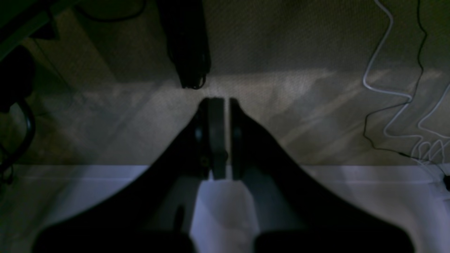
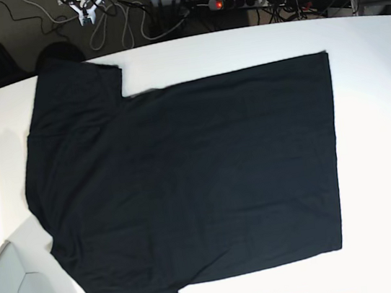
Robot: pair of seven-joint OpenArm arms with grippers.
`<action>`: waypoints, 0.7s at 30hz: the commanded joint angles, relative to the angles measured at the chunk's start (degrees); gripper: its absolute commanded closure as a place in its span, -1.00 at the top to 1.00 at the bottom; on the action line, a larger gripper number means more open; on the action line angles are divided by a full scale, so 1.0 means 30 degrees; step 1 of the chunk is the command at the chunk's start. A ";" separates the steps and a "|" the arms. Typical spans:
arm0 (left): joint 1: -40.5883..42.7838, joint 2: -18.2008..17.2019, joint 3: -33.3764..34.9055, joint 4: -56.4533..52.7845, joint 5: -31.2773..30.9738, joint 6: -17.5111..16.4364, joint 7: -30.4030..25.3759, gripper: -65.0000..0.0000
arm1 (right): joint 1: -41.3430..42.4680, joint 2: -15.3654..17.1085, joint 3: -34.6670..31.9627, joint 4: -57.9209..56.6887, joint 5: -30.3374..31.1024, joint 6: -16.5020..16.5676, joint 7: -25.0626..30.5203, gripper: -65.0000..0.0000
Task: Fold the T-shirt properly
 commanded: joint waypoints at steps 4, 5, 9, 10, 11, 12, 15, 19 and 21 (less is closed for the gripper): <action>0.0692 0.0002 0.0033 0.1188 0.0040 -0.0047 -0.0017 -1.00 | -0.0301 0.0004 -0.0034 0.0136 -0.0040 0.0478 0.0012 -1.00; 0.0721 0.0002 0.0033 0.1218 0.0040 -0.0047 -0.0017 -1.00 | -0.0301 0.0033 -0.0034 0.0136 -0.0069 0.0478 0.0012 -1.00; 0.0751 0.0002 0.0033 0.1364 -0.0018 -0.0047 -0.0017 -1.00 | -0.0213 0.0121 -0.0063 0.0136 -0.0069 0.0478 0.0012 -1.00; 0.0692 0.0002 0.0033 0.1364 0.0040 -0.0047 -0.0017 -1.00 | -0.0184 0.0150 -0.0063 0.0136 -0.0069 0.0478 0.0012 -1.00; 0.0692 0.0002 0.0033 0.1364 0.0040 -0.0047 -0.0017 -1.00 | -0.0184 0.0150 -0.0063 0.0136 -0.0069 0.0478 0.0012 -1.00; 0.0663 0.0002 0.0033 0.1393 0.0040 -0.0047 -0.0017 -1.00 | -0.0184 0.0150 -0.0063 0.0136 -0.0069 0.0478 0.0012 -1.00; 0.0633 0.0002 0.0033 0.1393 0.0070 -0.0047 -0.0017 -1.00 | -0.0243 0.0180 -0.0063 0.0136 -0.0069 0.0478 0.0012 -1.00; 0.0721 0.0002 0.0033 0.1393 0.0070 -0.0047 -0.0017 -1.00 | -0.0331 0.0180 -0.0093 0.0136 -0.0157 0.0478 0.0012 -1.00; 0.0780 0.0002 0.0033 0.1393 0.0070 -0.0047 -0.0017 -1.00 | -0.0331 0.0180 -0.0093 0.0136 -0.0597 0.0478 0.0099 -1.00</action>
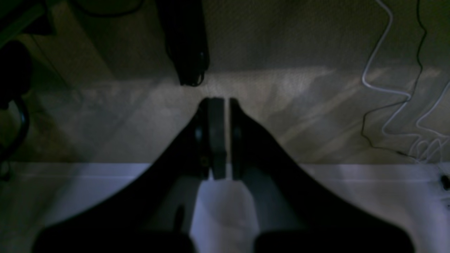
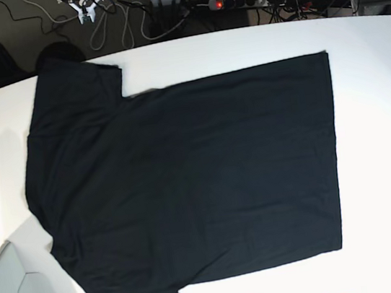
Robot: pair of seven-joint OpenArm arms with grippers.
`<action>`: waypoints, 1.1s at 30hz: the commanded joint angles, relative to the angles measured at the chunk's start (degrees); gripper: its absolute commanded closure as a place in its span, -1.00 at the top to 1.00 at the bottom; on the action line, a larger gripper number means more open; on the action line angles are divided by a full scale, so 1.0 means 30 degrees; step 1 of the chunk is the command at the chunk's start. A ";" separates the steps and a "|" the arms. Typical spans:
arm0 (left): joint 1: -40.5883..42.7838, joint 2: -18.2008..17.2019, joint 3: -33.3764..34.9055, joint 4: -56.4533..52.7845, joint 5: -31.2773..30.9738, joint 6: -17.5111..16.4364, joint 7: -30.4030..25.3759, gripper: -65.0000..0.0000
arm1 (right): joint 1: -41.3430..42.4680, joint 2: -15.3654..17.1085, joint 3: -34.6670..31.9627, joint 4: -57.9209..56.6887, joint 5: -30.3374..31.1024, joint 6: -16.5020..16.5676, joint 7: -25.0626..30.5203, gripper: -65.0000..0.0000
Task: Fold the T-shirt properly
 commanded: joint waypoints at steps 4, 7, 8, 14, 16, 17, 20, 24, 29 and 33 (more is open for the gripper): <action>0.0255 -0.0006 0.0033 0.0053 0.0011 -0.0047 -0.0002 -1.00 | -0.0060 0.0078 -0.0020 0.0078 -0.0087 0.0464 0.0012 -1.00; 0.0255 -0.0006 0.0033 0.0053 0.0011 -0.0047 -0.0002 -1.00 | -0.0031 0.0078 -0.0020 0.0078 -0.0087 0.0464 0.0012 -1.00; 0.0255 -0.0006 0.0033 0.0053 0.0011 -0.0047 -0.0002 -1.00 | -0.0031 0.0078 -0.0020 0.0078 -0.0087 0.0464 0.0012 -1.00; 0.0226 -0.0269 0.0033 0.0053 0.0011 -0.0047 -0.0002 -1.00 | -0.0031 0.0078 -0.0020 0.0078 -0.0117 0.0464 0.0070 -1.00; 0.0226 -0.0269 0.0033 0.0053 0.0011 -0.0047 -0.0002 -1.00 | -0.0090 0.0078 -0.0020 0.0078 -0.0117 0.0464 0.0129 -1.00; 0.0226 -0.0299 0.0033 0.0053 0.0011 -0.0047 -0.0002 -1.00 | -0.0119 0.0078 -0.0020 0.0078 -0.0117 0.0464 0.0129 -1.00; 0.0285 -0.0299 0.0033 0.0082 -0.0106 -0.0047 -0.0032 -1.00 | -0.0207 0.0078 -0.0020 0.0136 -0.0117 0.0464 0.0217 -1.00; 0.0988 -0.0650 -0.0113 0.0580 -0.0164 -0.0047 -0.0120 -1.00 | -0.1848 0.0312 0.0010 0.2774 -0.0117 0.0493 0.0188 -1.00; 0.4006 -0.1090 -0.0172 0.5093 -0.0194 -0.0047 -0.0002 -1.00 | -0.4866 0.0869 0.0010 0.7843 -0.0117 0.0493 -0.0018 -1.00; 0.6702 -0.1295 -0.0201 0.9342 -0.0194 -0.0047 -0.0002 -1.00 | -0.6712 0.1250 0.0039 1.0363 -0.0117 0.0493 -0.0018 -1.00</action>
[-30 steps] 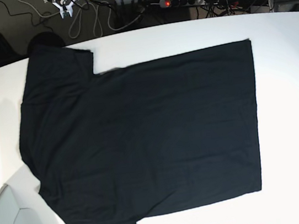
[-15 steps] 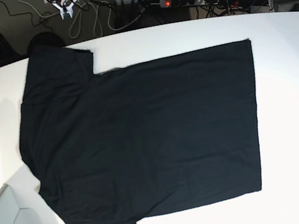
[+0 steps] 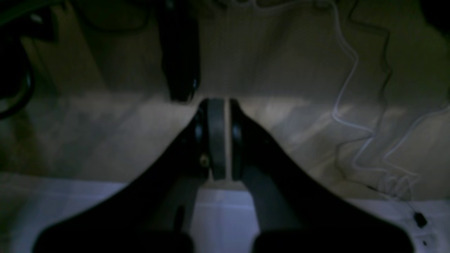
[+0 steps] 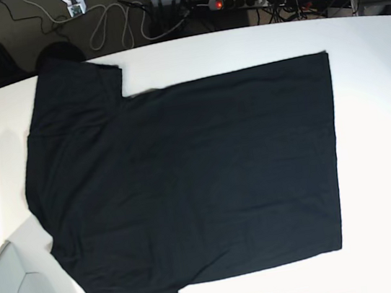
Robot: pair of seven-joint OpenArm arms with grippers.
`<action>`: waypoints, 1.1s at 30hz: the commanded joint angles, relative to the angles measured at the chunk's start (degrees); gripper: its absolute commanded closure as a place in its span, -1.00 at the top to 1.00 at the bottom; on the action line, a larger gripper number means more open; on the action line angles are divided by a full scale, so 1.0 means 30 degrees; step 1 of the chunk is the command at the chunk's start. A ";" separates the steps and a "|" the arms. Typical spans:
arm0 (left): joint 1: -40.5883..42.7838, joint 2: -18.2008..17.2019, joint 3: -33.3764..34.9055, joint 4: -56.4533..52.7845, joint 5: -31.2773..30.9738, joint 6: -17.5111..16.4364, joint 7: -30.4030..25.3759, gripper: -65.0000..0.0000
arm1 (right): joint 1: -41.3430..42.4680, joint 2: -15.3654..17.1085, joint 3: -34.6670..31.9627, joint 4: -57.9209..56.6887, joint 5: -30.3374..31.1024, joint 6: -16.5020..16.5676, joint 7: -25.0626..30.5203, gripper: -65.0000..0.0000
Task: Fold the T-shirt properly
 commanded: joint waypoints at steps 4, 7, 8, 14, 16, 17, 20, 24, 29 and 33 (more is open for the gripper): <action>0.2833 -0.0460 0.0032 0.3811 -0.0004 -0.0127 -0.0177 -1.00 | -0.2726 0.0773 0.0061 0.3548 0.0014 0.0201 0.0106 -1.00; 0.4533 -0.0636 0.0003 0.6419 -0.0004 -0.0098 -0.0177 -1.00 | -0.4601 0.1300 0.0119 0.6801 0.0014 0.0201 -0.0275 -1.00; 0.5060 -0.0636 0.0003 0.7328 -0.0004 -0.0098 -0.0177 -1.00 | -0.5217 0.1534 0.0149 0.8120 0.0014 0.0201 -0.0861 -1.00; 0.7815 -0.0987 -0.1550 1.3071 -0.0004 -0.0098 -0.0177 -1.00 | -0.7737 0.2501 0.0178 1.5739 0.0044 0.0201 -0.4846 -1.00; 0.8459 -0.1046 -0.2166 1.4888 -0.0004 -0.0098 -0.0177 -1.00 | -0.8147 0.2648 0.0207 1.7643 0.0044 0.0201 -0.5696 -1.00; 0.8782 -0.1017 -0.2517 1.5708 -0.0004 -0.0098 -0.0177 -1.00 | -0.8294 0.2765 0.0237 1.8493 0.0014 0.0201 -0.6048 -1.00; 0.9338 -0.0958 -0.3514 1.8141 -0.0004 -0.0098 -0.0177 -1.00 | -0.8674 0.2677 0.1145 2.1013 0.0014 0.0172 -0.7366 -1.00; 0.9456 -0.0870 -0.4276 2.0192 -0.0122 -0.0098 0.0438 -1.00 | -0.8381 0.2677 0.2054 2.2068 0.0014 0.0172 -0.7542 -0.99; 0.9368 -0.1075 -0.5594 2.2243 -0.3814 -0.0127 0.1581 -0.50 | -0.7004 0.2443 0.2581 2.2186 0.0014 0.0172 -0.7483 -0.78; 0.8313 -0.1075 -0.7353 2.2390 -0.6129 -0.0127 0.1669 -0.33 | -0.5920 0.1593 0.3284 2.2186 0.0014 0.0201 -0.7278 -0.32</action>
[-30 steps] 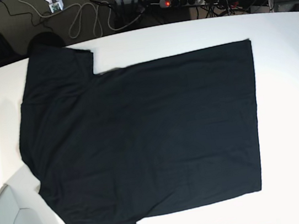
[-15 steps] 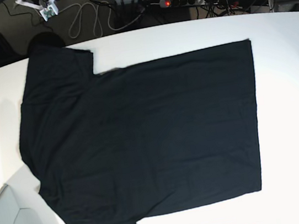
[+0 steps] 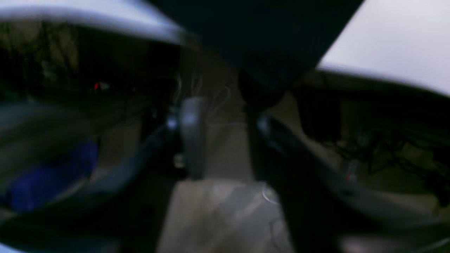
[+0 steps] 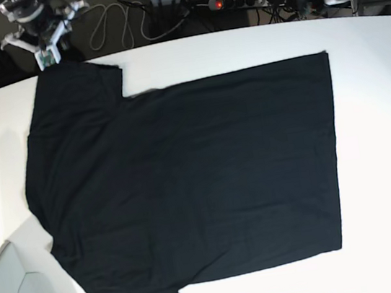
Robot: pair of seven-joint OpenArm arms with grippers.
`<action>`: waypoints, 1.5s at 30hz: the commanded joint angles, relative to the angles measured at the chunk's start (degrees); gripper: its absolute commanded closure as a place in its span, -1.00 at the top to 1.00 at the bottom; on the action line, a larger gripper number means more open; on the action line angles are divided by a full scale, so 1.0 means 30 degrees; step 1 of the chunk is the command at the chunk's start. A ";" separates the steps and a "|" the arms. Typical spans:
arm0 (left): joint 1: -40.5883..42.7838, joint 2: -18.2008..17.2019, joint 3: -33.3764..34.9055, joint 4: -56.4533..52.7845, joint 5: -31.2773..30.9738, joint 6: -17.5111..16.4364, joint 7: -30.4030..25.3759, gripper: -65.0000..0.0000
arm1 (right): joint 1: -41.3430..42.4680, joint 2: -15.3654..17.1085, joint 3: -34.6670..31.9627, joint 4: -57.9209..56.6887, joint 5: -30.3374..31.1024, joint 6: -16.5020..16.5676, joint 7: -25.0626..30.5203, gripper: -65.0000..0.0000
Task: Fold the T-shirt properly
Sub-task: 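Move both grippers down to the shoulder corners of the black T-shirt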
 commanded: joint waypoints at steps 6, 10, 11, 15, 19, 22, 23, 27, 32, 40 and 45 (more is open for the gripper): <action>-0.2419 0.0084 -0.2814 0.0102 -0.2193 0.0069 0.2384 -0.15 | 0.1192 0.0092 0.0306 0.0307 0.0080 0.0136 -0.0030 0.05; -0.4617 0.0055 -0.4455 0.0043 -0.3160 0.0040 0.5402 0.07 | 0.2012 0.0151 0.0306 0.0277 0.0080 0.0136 -0.0030 0.12; -0.5174 0.0055 -0.4660 -0.0162 -0.3218 0.0011 0.6018 0.08 | 0.2159 0.0151 0.0452 0.0277 0.0080 0.0136 -0.0030 0.13; -0.7079 -0.0092 -0.4778 -0.1744 -0.3277 0.0011 0.6985 0.08 | 0.2540 0.0151 0.0862 0.0219 0.0080 0.0136 -0.0059 0.12; -0.8544 -0.0121 -0.4748 -0.3854 -0.3277 -0.0048 0.7043 0.08 | 0.2540 0.0268 0.0862 0.0189 0.0051 0.0136 -0.0059 0.12; -0.9628 -0.0121 -0.4748 -0.5349 -0.3277 -0.1953 0.7073 0.08 | 0.2540 0.0473 0.0862 0.0160 0.0051 0.0136 -0.0059 0.12; -0.9980 -0.0121 -0.4748 -0.5788 -0.3189 -0.2627 0.7073 0.08 | 0.2540 0.0473 0.0862 0.0160 0.0051 0.0136 -0.0059 0.12; -1.0742 -0.0033 -0.4748 -0.6931 -0.3160 -0.3359 0.7073 0.08 | 0.2540 0.0531 0.0862 0.0160 0.0051 0.0136 -0.0059 0.12; -1.1181 0.0026 -0.4485 -0.7927 -0.3277 -0.3447 0.7073 0.08 | 0.2510 0.0531 0.0862 0.0131 0.0051 0.0136 -0.0059 0.12; -1.1152 0.0084 -0.3371 -0.8162 -0.3306 -0.3447 0.7043 0.05 | 0.2510 0.0561 0.0862 0.0131 0.0021 0.0136 -0.0089 0.12; -1.1093 0.0114 -0.3342 -0.8162 -0.3306 -0.3506 0.7043 -0.32 | 0.2540 0.0561 0.0892 0.0131 0.0021 0.0107 -0.0089 0.13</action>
